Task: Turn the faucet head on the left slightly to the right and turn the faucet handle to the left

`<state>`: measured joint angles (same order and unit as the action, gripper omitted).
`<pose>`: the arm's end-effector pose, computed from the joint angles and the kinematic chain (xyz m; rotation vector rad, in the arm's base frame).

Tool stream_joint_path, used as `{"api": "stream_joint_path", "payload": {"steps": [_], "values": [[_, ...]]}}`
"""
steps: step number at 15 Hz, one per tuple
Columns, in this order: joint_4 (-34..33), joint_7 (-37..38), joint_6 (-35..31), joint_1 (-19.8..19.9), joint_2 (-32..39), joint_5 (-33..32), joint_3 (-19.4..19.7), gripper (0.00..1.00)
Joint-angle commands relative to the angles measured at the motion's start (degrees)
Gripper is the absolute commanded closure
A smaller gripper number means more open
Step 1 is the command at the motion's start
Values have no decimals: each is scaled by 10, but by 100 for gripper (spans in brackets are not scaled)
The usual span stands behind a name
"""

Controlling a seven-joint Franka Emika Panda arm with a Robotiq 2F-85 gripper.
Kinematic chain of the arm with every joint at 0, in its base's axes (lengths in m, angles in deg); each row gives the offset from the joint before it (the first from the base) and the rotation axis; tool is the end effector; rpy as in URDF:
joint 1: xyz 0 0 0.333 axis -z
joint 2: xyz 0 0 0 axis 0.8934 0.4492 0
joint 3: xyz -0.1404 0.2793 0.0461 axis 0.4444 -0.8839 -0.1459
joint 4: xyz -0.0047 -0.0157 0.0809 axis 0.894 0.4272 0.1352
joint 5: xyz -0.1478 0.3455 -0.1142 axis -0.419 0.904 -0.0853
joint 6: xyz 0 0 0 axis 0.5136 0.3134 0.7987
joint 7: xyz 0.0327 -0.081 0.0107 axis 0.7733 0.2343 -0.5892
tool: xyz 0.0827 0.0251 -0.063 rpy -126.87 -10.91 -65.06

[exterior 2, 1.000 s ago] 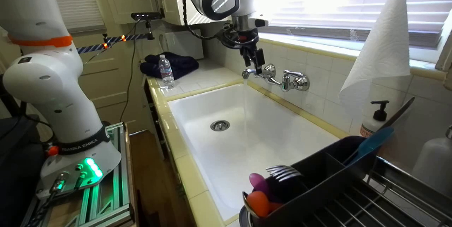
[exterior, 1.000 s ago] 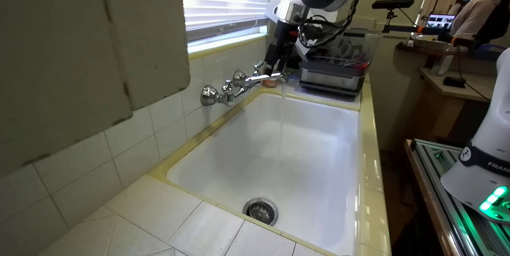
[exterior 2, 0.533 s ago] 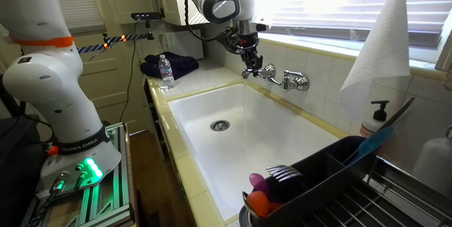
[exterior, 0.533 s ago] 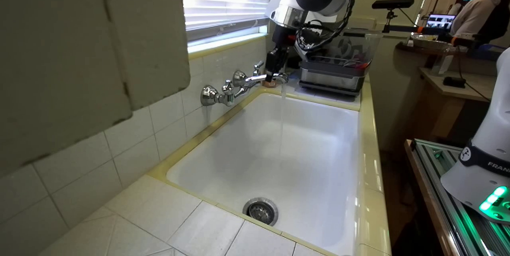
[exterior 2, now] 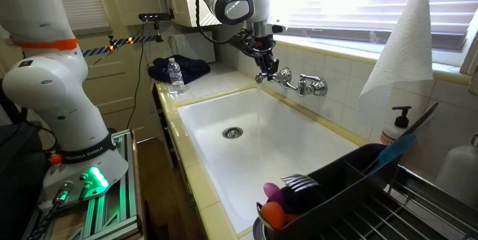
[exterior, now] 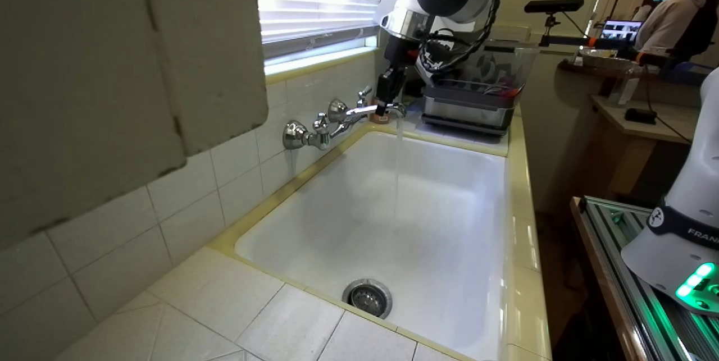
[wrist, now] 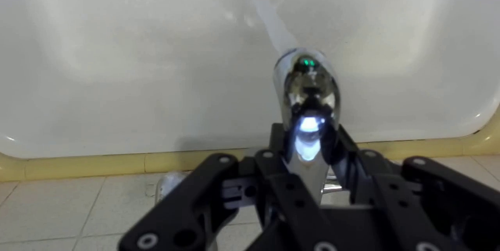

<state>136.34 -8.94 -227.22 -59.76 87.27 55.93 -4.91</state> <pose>0.5698 -0.0645 0.3784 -3.0359 0.0008 -0.3522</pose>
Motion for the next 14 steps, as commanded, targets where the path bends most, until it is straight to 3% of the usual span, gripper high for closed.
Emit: {"api": "stream_joint_path", "payload": {"steps": [1,14], "values": [[-11,12,2,-2,12,8,-10,92],[-69,150,0,-26,75,-26,-24,92]]}}
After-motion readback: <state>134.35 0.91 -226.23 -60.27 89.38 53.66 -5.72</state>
